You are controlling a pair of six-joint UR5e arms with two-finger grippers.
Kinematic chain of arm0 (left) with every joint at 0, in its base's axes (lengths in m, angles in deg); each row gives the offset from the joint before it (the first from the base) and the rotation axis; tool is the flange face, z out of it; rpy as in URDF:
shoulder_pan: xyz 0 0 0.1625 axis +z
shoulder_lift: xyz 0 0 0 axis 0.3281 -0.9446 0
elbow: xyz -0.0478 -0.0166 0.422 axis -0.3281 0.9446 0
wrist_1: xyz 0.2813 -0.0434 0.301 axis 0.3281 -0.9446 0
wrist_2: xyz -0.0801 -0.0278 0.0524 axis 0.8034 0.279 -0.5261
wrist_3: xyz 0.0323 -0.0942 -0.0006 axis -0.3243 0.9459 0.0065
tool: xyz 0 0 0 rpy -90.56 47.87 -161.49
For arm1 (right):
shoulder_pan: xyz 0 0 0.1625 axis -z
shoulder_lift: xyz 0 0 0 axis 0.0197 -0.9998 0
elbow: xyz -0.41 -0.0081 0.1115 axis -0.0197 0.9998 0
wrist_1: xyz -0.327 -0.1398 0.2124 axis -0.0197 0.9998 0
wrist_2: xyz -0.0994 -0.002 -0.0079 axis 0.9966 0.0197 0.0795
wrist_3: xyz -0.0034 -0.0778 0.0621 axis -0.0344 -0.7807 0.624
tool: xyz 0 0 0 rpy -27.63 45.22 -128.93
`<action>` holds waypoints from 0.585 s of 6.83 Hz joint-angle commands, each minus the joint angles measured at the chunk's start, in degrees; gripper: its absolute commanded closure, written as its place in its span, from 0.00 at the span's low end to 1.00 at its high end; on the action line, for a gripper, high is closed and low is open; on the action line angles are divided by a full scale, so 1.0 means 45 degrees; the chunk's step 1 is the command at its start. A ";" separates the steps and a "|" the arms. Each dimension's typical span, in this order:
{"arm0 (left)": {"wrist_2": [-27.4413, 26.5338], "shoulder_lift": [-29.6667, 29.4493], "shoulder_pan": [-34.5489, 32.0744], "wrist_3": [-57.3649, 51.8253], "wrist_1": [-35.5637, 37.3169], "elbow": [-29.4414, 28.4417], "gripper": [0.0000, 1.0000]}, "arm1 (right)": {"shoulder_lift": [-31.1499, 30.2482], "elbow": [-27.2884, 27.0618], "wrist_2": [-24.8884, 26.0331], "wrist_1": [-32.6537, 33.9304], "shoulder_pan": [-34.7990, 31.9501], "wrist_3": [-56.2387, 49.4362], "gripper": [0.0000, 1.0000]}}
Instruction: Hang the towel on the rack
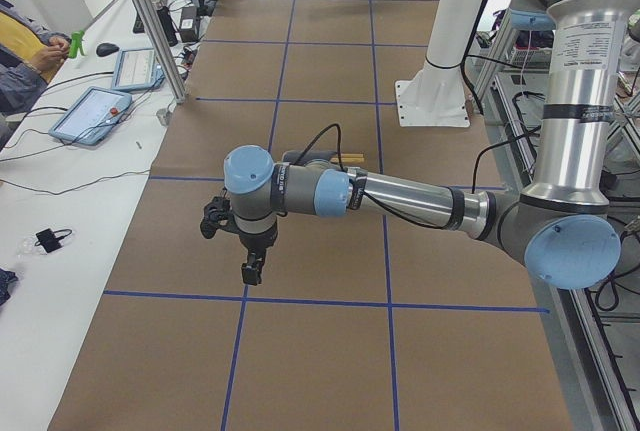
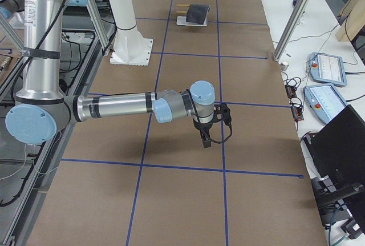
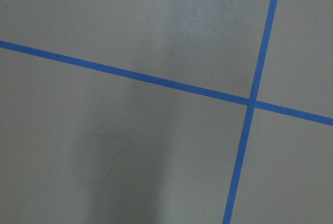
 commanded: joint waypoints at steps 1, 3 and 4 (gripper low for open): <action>0.0144 0.0004 0.0014 0.0070 0.0134 0.0121 0.02 | 0.0761 -0.0309 -0.0120 0.1335 -0.0064 0.0006 0.00; 0.1002 0.0023 0.0111 0.0129 0.0018 -0.0015 0.02 | 0.1392 -0.0934 -0.0042 0.2966 0.0246 0.0199 0.00; 0.1004 0.0023 0.0131 0.0109 -0.0021 -0.0034 0.02 | 0.1354 -0.0955 -0.0061 0.2950 0.0326 0.0201 0.00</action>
